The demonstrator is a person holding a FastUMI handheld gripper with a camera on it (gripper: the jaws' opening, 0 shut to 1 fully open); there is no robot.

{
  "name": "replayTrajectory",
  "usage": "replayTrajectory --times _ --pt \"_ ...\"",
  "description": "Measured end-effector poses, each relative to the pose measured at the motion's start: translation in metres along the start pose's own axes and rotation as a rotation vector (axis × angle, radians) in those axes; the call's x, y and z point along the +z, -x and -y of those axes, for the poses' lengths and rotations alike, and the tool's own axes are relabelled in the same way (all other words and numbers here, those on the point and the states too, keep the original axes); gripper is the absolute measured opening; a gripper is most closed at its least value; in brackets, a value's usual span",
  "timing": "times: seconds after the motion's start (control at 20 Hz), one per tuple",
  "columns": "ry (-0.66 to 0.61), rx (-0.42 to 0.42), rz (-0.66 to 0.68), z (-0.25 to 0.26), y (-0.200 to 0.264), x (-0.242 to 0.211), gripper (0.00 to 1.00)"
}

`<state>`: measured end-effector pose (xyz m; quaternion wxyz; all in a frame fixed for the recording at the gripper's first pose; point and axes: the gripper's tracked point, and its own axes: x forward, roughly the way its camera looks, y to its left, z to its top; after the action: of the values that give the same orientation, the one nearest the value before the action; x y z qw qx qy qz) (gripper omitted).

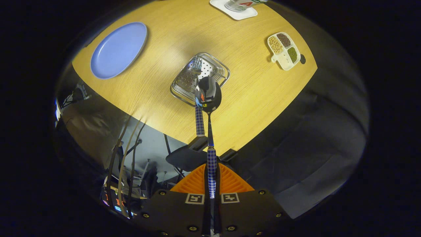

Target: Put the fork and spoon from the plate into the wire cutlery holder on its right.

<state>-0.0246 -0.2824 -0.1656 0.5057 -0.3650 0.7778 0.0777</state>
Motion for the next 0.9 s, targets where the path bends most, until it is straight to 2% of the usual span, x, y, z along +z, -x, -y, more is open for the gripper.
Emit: replayTrajectory --times 0.3,0.6,0.9 --pt "0.094 -0.09 -0.056 0.023 -0.013 0.03 0.04" --pt "0.172 -0.106 -0.119 0.022 -0.027 0.05 0.04" --pt "0.188 -0.091 -0.131 0.018 -0.032 0.067 0.05"
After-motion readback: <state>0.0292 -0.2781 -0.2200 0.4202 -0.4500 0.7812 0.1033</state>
